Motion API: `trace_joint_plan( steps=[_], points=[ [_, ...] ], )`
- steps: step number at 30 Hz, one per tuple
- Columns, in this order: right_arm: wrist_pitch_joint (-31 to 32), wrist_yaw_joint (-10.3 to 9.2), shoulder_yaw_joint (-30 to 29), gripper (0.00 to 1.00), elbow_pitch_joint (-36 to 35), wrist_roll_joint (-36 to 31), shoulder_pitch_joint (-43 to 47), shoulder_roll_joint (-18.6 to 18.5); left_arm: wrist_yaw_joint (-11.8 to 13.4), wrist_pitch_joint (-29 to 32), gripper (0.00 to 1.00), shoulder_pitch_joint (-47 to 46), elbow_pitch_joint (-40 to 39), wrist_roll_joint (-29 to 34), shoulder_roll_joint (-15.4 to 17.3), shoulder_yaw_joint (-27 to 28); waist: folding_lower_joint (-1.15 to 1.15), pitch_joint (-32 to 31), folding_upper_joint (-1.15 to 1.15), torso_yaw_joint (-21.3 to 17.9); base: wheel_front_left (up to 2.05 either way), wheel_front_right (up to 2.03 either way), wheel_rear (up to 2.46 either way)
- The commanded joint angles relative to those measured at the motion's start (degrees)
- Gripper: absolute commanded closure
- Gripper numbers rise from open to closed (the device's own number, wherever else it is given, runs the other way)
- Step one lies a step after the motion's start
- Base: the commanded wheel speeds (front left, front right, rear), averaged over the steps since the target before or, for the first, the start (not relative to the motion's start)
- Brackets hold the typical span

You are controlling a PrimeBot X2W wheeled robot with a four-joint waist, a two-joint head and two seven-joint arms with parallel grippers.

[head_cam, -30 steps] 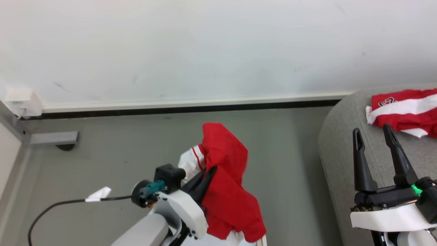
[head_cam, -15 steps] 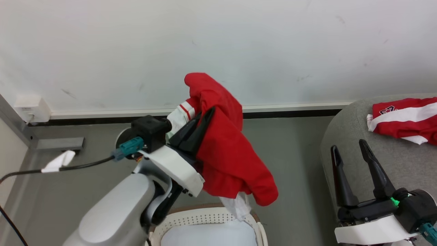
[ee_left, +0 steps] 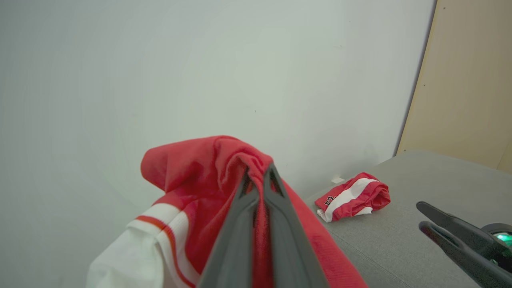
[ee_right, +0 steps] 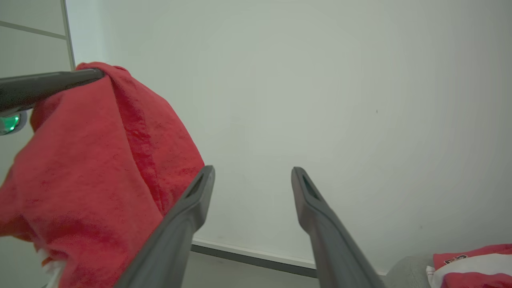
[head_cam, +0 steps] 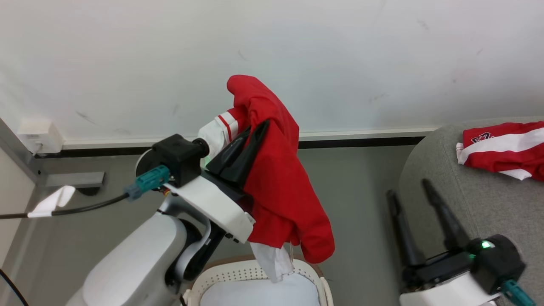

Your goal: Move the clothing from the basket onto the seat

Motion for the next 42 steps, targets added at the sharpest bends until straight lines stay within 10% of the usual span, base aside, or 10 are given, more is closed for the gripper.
trace_joint_plan(
  steps=[1,14,38,39,41,42],
  points=[
    [-0.1,-0.13,1.3,0.00,-0.4,0.7,-0.6,-0.5,0.2,-0.1,1.00,0.5,-0.3,-0.2,0.3,0.3,0.00,-0.1,0.00,0.0,0.00,0.00,0.00],
    [1.2,-0.13,22.4,0.00,1.4,3.7,-6.3,-9.1,0.7,0.4,1.00,1.0,-1.5,-1.4,-1.1,-0.7,0.00,-0.9,0.00,1.6,0.00,0.00,0.00],
    [0.9,-0.14,27.1,0.00,26.3,5.4,-19.2,-1.0,-0.7,2.7,1.00,2.5,-4.0,-2.2,-6.2,-7.5,0.00,-3.8,0.00,12.1,0.00,0.00,0.00],
    [0.7,-0.14,27.1,0.10,26.7,5.8,-19.6,-0.8,-0.6,2.7,1.00,2.6,-4.1,-2.3,-6.3,-7.5,0.00,-3.8,0.00,12.3,0.00,0.00,0.00],
    [0.4,-0.14,27.2,1.00,27.5,6.4,-20.1,-0.4,-0.5,2.6,1.00,2.7,-4.0,-2.4,-6.2,-7.5,0.00,-3.9,0.00,12.4,0.00,0.00,0.00],
    [0.3,-0.14,27.3,1.00,27.7,6.5,-20.3,-0.3,-0.5,2.5,1.00,2.9,-4.0,-2.5,-6.0,-7.4,0.00,-3.9,0.00,12.4,0.00,0.00,0.00]
  ],
)
